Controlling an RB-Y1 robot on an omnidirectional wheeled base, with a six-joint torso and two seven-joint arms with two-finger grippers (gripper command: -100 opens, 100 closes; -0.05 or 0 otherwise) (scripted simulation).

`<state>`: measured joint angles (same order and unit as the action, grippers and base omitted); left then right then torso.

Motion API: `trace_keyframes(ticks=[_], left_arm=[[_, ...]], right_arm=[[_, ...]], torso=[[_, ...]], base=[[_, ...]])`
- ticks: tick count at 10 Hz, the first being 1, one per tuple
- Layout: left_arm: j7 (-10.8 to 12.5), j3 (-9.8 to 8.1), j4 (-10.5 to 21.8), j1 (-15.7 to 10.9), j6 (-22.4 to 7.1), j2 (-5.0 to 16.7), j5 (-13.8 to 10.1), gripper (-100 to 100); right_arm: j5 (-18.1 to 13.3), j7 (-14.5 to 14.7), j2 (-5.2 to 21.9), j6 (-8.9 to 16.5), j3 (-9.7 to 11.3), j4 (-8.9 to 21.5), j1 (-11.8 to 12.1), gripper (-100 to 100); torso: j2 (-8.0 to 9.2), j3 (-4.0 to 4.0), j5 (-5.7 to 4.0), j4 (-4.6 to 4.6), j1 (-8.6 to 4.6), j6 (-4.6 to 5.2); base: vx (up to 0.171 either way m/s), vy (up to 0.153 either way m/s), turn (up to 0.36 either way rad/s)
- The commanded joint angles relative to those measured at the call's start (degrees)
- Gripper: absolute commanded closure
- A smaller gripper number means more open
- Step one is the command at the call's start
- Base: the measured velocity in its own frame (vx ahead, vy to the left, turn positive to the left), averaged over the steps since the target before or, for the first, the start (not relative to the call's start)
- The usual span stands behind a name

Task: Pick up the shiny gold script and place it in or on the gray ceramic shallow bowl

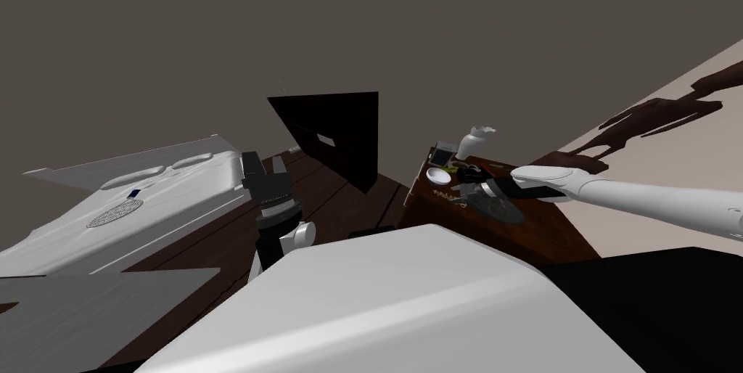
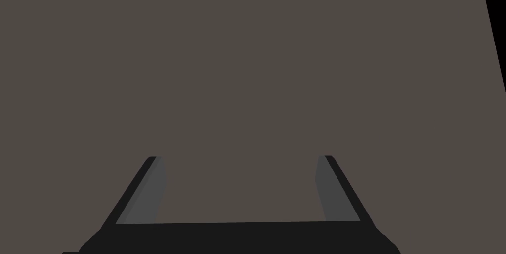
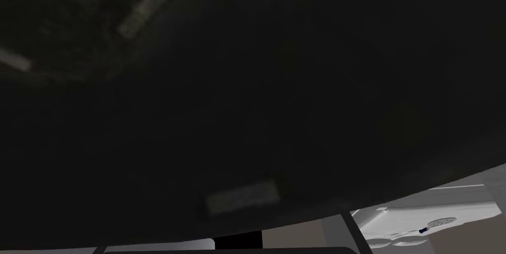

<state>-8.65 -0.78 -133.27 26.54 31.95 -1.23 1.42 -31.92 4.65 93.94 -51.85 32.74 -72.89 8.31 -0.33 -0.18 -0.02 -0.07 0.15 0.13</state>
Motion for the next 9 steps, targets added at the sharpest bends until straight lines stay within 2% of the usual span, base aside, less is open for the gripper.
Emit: trace_keyframes(ticks=[1,8,9], left_arm=[[0.0,0.0,0.0,0.0,0.0,0.0,0.0,0],[0.0,0.0,0.0,0.0,0.0,0.0,0.0,0],[0.0,0.0,0.0,0.0,0.0,0.0,0.0,0]], right_arm=[[0.5,2.5,-0.9,-1.4,0.1,2.0,0.4,-100],[2.5,10.9,-3.8,-6.4,0.3,9.7,1.9,-100],[2.4,10.0,-3.4,-5.6,0.2,8.7,1.9,-100]], torso=[[0.0,0.0,0.0,0.0,0.0,0.0],[-0.03,-0.06,-0.16,-0.09,-0.14,0.06],[0.0,-0.06,-0.2,-0.1,-0.19,0.09]], base=[[0.092,0.067,-0.067],[0.067,0.057,-0.043],[0.024,0.027,-0.013]])
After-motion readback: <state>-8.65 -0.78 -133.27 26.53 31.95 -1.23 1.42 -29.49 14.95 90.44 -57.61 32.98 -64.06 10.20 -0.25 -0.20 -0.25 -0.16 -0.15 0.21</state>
